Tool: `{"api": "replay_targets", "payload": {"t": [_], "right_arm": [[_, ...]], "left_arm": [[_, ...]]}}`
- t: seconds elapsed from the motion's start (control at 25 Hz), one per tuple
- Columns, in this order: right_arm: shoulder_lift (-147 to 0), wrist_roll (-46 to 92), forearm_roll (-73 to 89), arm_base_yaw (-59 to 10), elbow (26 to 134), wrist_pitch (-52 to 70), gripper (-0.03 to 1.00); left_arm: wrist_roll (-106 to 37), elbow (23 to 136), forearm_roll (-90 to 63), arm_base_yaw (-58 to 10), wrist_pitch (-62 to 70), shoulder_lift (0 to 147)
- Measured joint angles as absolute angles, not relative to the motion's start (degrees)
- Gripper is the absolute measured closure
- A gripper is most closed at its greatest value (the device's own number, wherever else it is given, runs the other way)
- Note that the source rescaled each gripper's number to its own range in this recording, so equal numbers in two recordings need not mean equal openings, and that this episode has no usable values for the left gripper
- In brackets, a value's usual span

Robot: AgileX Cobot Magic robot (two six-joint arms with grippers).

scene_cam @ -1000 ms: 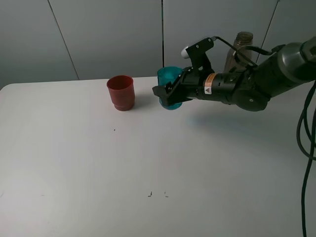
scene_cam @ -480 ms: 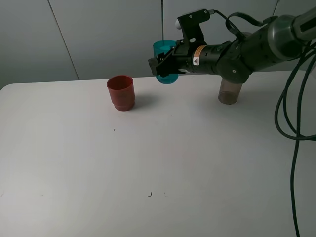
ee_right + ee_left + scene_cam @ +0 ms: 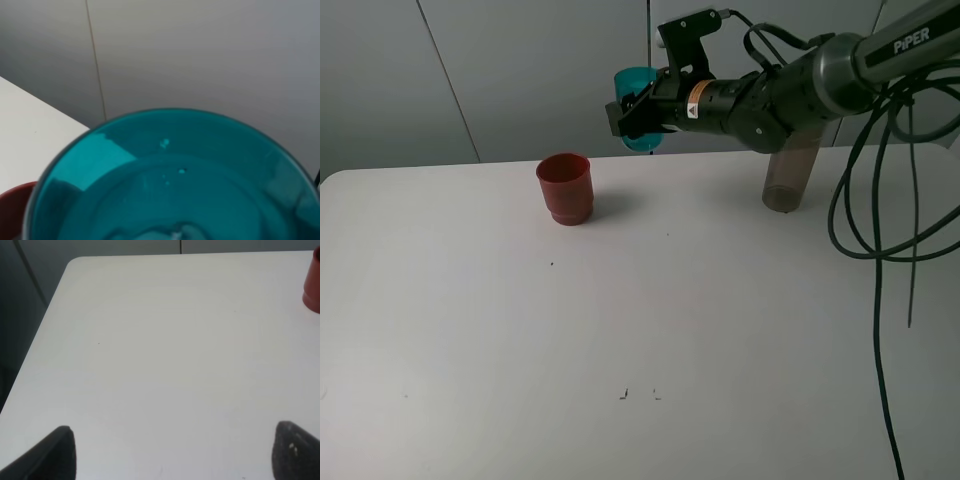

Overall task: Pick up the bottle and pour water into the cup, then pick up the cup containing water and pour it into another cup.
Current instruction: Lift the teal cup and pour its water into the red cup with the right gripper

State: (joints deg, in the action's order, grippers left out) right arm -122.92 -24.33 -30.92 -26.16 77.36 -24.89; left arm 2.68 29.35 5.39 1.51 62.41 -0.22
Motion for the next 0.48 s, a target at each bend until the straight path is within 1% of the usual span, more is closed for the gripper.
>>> {"api": "replay_targets", "payload": {"t": [0.2,0.48], "right_arm": [[-127.09,-25.04,-32.53,-26.16,83.57,-24.30,0.90],[-131.99,-27.94,-35.42,-26.64,90.76,-20.49,0.90]], "left_arm": [[2.68,29.35,5.39,1.51,62.41,-0.22],[2.68,29.35,5.39,1.51,62.41,-0.22]]}}
